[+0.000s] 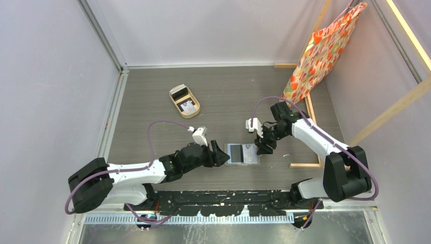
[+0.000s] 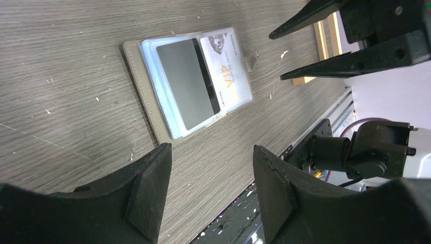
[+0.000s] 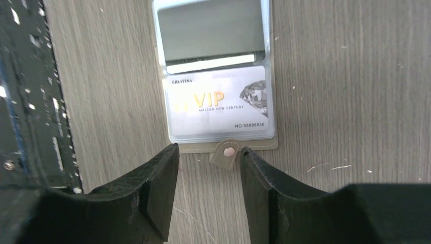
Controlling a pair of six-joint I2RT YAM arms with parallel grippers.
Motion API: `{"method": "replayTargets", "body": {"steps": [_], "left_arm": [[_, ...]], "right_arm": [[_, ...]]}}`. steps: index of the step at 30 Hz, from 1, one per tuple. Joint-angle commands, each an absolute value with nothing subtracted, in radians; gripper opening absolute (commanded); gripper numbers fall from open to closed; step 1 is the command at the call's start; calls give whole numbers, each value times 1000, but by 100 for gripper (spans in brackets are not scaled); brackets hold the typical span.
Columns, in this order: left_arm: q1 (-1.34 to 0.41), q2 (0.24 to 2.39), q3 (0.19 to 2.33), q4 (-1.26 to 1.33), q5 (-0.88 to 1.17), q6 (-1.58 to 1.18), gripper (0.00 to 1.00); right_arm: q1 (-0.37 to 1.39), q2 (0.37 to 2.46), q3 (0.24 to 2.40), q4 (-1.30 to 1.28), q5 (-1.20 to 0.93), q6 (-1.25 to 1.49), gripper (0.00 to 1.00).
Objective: Put the credit cards into the card holder
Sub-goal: Turn over the card slot in the card holder.
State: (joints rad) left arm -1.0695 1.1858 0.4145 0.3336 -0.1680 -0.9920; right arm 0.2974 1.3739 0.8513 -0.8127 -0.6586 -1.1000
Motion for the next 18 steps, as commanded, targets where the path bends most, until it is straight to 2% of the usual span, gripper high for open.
{"method": "replayTargets", "body": {"steps": [1,7,18], "left_arm": [[-1061,1158,438,321,-144,-895,61],[-1020,1233,452,430,-19,-897,61],[-959,1390,489,559,123,-912,61]], "right_arm": [[286,1325,917,-865,-804,-1005,53],[288,1385,946,-822,-834,-800,49],[337,1539,1008,-781,-637,-630,35]]}}
